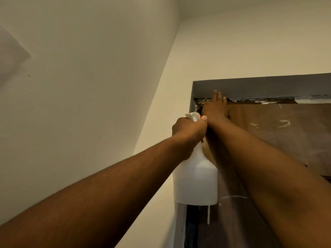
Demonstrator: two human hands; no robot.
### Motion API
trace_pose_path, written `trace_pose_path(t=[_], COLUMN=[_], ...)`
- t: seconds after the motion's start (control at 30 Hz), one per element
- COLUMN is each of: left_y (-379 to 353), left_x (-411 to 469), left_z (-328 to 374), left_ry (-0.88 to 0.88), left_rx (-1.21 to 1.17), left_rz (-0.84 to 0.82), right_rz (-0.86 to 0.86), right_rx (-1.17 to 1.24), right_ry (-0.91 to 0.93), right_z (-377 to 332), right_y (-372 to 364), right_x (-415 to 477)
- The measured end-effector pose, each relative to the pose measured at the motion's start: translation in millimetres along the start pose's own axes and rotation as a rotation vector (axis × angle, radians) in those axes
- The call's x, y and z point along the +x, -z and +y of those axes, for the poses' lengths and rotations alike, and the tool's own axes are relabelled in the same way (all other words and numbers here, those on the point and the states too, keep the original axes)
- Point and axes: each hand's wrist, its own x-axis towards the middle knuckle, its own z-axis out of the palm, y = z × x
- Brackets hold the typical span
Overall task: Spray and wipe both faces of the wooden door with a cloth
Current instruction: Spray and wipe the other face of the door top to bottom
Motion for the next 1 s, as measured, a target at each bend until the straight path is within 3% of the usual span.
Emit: trace_pose_path(t=[0.2, 0.47, 0.57, 0.77, 1.0], left_y=[5.9, 6.6, 6.1, 1.8, 7.1], left_x=[2.6, -4.4, -6.5, -4.8, -15.3], left_z=[-0.1, 1.6, 1.8, -1.9, 2.2], left_ry=[0.011, 0.002, 0.004, 0.014, -0.004], left_rx=[-0.004, -0.012, -0.018, 0.027, 0.044], left_rz=[-0.001, -0.023, -0.020, -0.024, -0.014], right_rz=[0.127, 0.019, -0.019, -0.070, -0.022], right_rx=[0.034, -0.018, -0.074, 0.056, 0.149], right_ry=[0.007, 0.252, 0.214, 0.092, 0.353], right_z=[-4.8, 8.7, 13.7, 7.8, 17.9], right_y=[-9.7, -19.5, -9.3, -6.8, -22.3], right_x=[-28.2, -98.6, -66.2, 20.6, -78.1])
